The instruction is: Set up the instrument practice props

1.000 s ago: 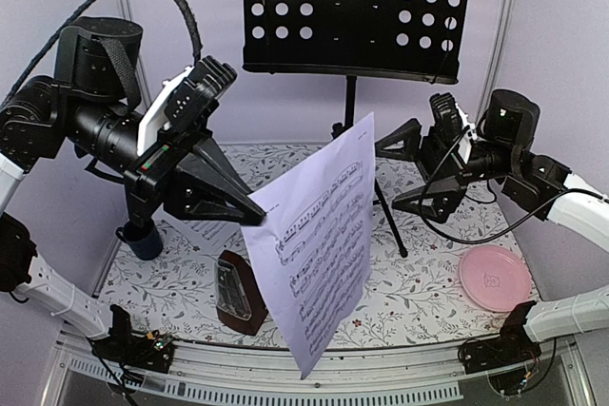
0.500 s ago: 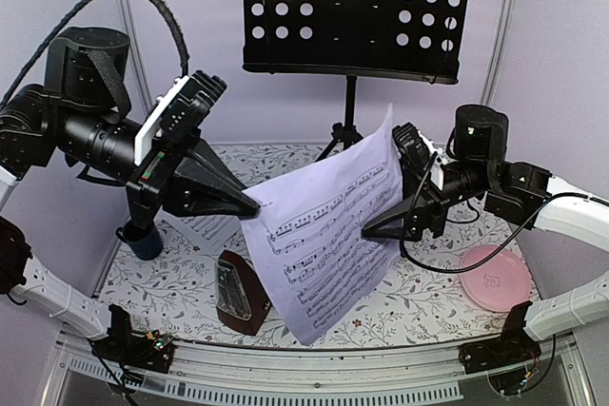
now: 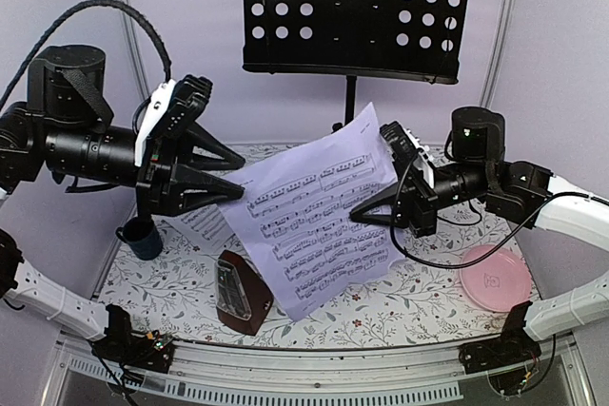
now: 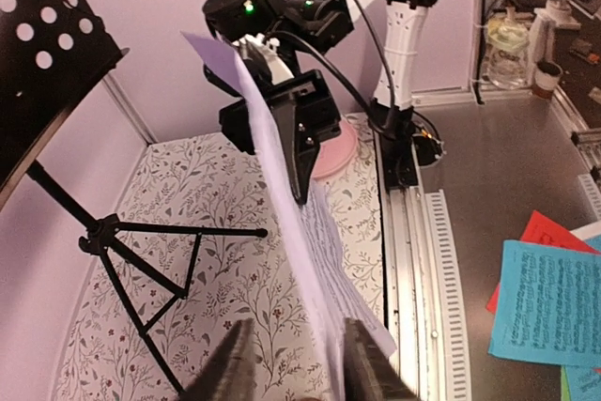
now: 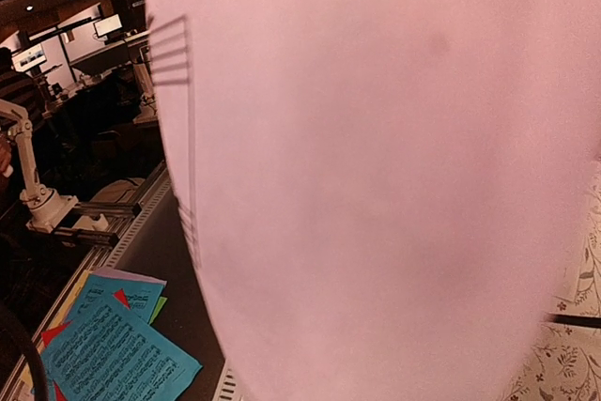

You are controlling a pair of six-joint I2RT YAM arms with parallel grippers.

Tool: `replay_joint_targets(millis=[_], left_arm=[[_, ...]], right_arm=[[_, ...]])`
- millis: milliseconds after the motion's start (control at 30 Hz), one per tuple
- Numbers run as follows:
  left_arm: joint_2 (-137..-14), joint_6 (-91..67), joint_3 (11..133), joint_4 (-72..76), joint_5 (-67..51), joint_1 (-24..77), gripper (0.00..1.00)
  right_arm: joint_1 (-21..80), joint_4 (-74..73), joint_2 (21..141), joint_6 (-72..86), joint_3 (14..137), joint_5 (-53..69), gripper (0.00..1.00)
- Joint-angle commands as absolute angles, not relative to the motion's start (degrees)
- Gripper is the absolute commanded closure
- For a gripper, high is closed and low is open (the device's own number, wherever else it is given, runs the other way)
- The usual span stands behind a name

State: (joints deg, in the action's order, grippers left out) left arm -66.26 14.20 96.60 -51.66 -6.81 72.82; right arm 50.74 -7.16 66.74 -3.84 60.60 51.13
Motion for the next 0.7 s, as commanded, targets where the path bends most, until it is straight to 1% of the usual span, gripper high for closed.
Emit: replay_joint_targets(millis=[0,67,167,233,300,467,567,667], left_arm=[[-65.1,11.5,93.8,-45.5,-0.1,70.0,0.41],[-64.2,9.7,92.1,-42.4,-0.7,66.6,0.31],[-62.1,5.9,89.0,-36.7,-5.0,59.3,0.24],[-60.9,3.3,87.0,-33.1,-5.6,55.2,0.23],[-60.0,1.0,85.8,-29.8,-3.7,52.3,0.22],[-59.6,-4.1,88.1,-23.2,1.8,49.3,0.22],[-61.5,-4.1,89.8,-20.0,2.0,48.4,0.23],[-66.0,-5.4,93.4,-18.9,2.0,46.3,0.25]], right_arm=[[51.0,-4.4,64.5,-0.8,62.3,43.2,1.00],[51.0,-3.1,64.0,1.1,63.4,39.4,1.00],[51.0,-2.9,64.1,2.9,66.3,34.4,1.00],[51.0,-3.3,64.1,3.6,68.4,31.6,1.00],[51.0,-4.2,63.8,4.6,70.7,28.6,1.00],[51.0,-6.9,62.2,7.6,77.5,17.3,1.00],[51.0,-8.6,62.6,8.4,82.7,11.1,1.00],[51.0,-11.2,65.2,8.4,88.9,5.7,1.00]])
